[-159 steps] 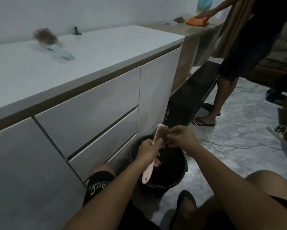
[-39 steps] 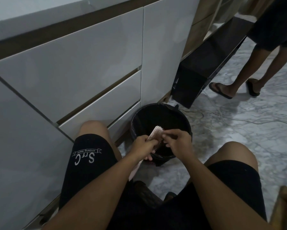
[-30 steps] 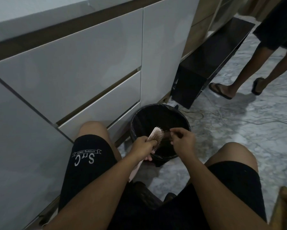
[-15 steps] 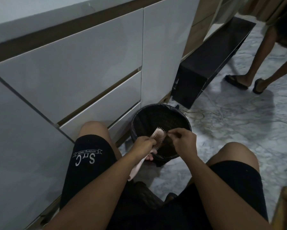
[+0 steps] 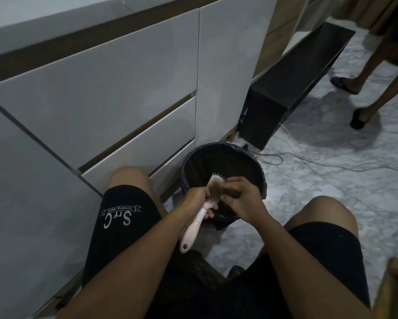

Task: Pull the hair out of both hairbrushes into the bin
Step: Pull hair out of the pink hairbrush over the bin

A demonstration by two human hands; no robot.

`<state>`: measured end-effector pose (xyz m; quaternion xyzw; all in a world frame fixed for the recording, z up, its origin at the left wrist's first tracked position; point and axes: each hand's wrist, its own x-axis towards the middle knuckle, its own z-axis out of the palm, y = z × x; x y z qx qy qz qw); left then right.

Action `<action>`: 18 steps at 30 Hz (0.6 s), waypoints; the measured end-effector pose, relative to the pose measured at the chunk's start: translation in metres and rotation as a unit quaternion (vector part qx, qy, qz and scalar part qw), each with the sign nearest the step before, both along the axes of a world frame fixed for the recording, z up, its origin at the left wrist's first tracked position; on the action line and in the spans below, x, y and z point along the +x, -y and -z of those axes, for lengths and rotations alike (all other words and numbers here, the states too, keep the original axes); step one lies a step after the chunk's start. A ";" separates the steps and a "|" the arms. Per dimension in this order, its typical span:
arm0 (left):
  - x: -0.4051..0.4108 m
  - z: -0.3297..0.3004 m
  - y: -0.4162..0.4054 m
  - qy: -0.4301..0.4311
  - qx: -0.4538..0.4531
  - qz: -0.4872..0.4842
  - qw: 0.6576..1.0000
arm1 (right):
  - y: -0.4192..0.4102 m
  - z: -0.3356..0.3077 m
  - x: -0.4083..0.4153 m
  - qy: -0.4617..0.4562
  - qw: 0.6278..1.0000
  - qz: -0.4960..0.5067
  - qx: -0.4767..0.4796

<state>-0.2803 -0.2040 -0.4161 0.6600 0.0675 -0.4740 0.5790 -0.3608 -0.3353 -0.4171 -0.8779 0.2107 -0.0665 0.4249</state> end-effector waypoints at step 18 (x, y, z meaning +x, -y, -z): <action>-0.005 0.004 -0.002 0.046 0.014 0.067 0.997 | 0.001 -0.002 0.001 0.015 0.996 0.051 0.070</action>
